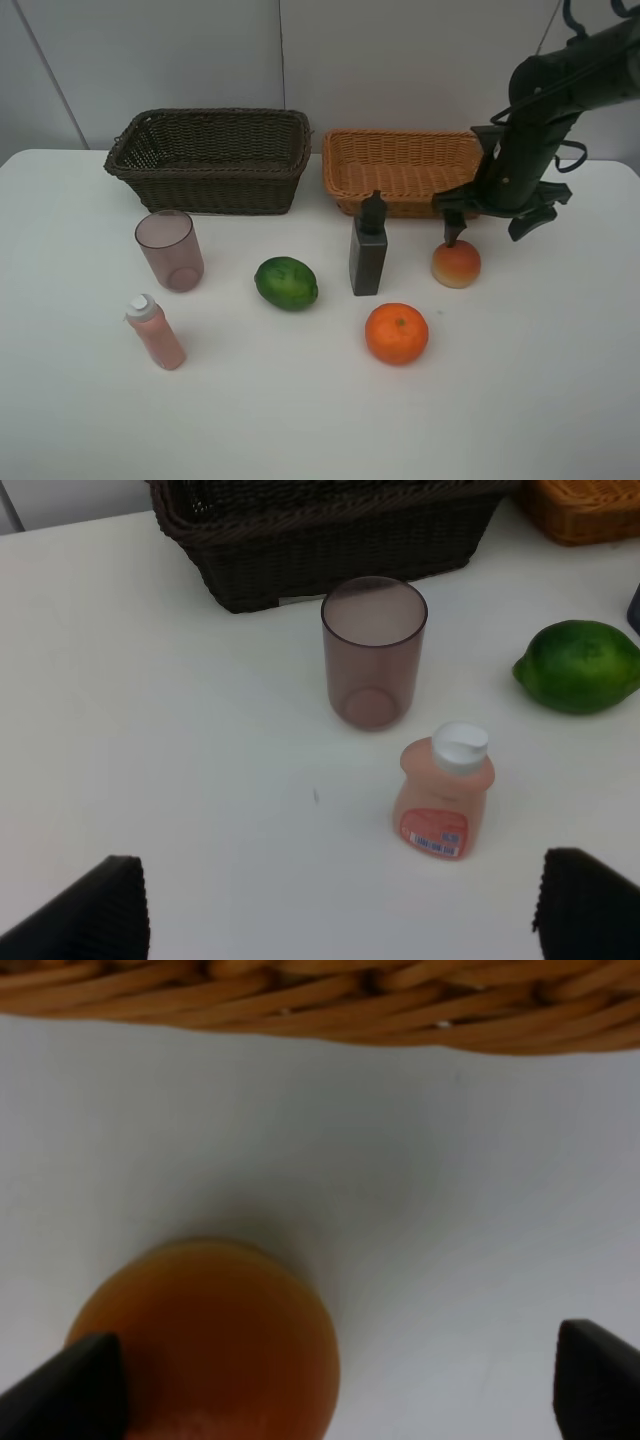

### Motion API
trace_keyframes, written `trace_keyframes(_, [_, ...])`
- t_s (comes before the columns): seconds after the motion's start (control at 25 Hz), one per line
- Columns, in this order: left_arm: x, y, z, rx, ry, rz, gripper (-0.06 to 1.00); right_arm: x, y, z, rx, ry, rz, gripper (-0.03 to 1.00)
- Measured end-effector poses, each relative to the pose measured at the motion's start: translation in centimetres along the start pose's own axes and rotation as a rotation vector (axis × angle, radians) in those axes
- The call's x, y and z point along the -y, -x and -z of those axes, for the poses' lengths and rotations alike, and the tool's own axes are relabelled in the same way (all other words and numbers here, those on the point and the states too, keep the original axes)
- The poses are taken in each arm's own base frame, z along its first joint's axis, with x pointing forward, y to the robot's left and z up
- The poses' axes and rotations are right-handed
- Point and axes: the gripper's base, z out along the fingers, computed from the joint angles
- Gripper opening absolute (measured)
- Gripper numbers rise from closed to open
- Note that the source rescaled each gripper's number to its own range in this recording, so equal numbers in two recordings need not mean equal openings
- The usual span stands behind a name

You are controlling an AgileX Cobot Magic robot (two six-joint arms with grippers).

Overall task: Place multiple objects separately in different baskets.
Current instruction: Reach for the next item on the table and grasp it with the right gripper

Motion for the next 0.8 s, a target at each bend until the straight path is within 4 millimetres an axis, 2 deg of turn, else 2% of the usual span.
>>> trace_keyframes(0.52, [0.0,0.0,0.0,0.000,0.000,0.000,1.00,-0.3,0.2,0.1,0.016,0.031,-0.061,0.88])
trace_keyframes(0.8, [0.0,0.0,0.0,0.000,0.000,0.000,1.00,0.1,0.2,2.8,0.068,0.056,-0.086,0.88])
